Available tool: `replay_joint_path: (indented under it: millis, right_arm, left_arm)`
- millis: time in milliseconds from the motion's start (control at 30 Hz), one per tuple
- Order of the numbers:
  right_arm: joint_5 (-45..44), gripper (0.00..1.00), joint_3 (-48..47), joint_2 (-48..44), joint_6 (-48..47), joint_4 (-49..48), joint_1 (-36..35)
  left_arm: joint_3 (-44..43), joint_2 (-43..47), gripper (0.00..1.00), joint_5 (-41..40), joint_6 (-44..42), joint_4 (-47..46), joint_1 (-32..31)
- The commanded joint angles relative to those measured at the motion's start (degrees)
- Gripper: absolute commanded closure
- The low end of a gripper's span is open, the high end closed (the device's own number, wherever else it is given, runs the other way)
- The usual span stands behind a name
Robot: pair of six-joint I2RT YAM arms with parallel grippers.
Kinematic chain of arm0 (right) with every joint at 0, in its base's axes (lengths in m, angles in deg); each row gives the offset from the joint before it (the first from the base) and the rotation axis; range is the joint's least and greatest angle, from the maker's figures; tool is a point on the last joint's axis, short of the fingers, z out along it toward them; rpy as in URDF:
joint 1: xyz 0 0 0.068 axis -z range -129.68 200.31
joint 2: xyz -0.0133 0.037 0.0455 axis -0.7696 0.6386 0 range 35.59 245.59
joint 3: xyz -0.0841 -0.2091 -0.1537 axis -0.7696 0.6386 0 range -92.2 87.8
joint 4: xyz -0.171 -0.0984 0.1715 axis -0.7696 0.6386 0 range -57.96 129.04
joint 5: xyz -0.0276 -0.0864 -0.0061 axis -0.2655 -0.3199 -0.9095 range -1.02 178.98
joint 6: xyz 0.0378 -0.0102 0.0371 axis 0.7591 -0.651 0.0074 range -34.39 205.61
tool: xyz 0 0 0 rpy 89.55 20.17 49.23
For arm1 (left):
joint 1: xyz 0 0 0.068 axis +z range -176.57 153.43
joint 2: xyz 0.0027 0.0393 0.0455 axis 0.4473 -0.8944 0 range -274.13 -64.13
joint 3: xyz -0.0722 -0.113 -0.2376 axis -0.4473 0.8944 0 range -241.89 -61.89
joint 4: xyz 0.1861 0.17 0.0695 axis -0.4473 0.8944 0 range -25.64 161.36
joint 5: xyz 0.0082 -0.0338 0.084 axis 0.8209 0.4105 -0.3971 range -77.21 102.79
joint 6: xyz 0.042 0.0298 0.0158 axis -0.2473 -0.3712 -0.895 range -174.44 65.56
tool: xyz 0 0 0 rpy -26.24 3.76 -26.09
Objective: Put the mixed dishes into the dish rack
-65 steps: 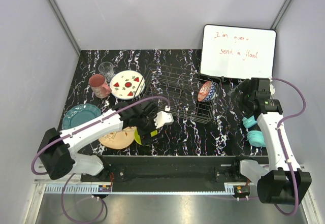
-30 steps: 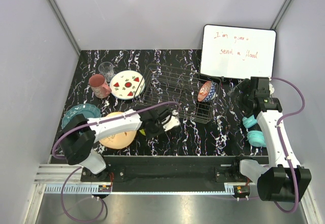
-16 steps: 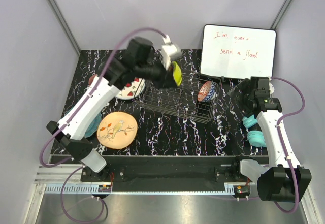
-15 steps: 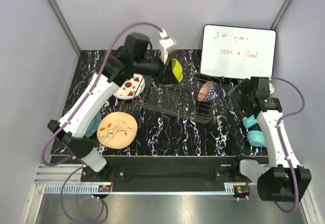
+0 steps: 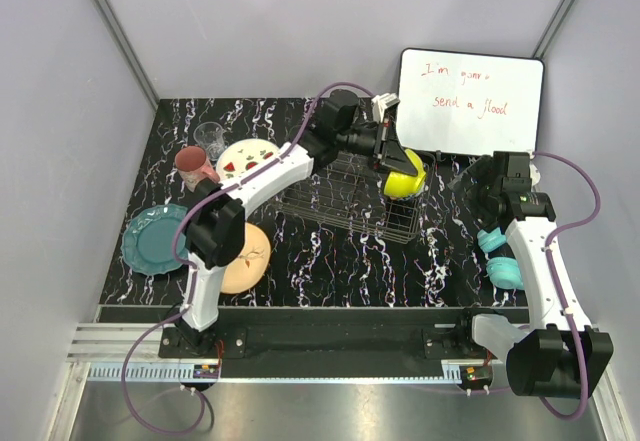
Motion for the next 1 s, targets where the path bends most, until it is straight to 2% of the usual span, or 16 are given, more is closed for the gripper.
replay_joint_path:
  millis: [0, 200, 433, 500, 633, 733, 967]
  right_arm:
    - [-0.29, 0.0, -2.2, -0.13, -1.08, 0.06, 0.16]
    - [1.03, 0.0, -3.87, 0.93, -1.43, 0.59, 0.07]
    - [0.68, 0.0, -3.25, -0.65, -0.99, 2.35, 0.07]
    - [-0.11, 0.0, -2.9, -1.0, -0.64, 3.05, 0.07]
    - [-0.37, 0.0, -3.08, -1.09, -0.46, 3.49, 0.07]
    - [-0.37, 0.0, -2.81, -1.09, -0.29, 3.58, 0.07]
    - [-0.46, 0.0, -2.81, -0.3, -0.46, 3.49, 0.07]
  left_arm:
    - [-1.47, 2.75, 1.0, -0.14, 5.35, -9.12, -0.22]
    - [-0.76, 1.87, 1.0, -4.79, 4.57, -7.28, -2.24]
    - [-4.62, -2.52, 1.0, -11.03, -0.88, 3.69, -4.0]
    - [-5.59, -3.93, 1.0, -15.07, -3.07, 7.38, -4.0]
    - [-1.58, -5.25, 1.0, -18.24, -1.68, 5.3, -4.0]
    - [5.62, -3.32, 1.0, -21.85, 1.74, -3.21, -3.57]
    - [10.49, -3.31, 1.0, -22.99, 5.44, -8.33, -3.56]
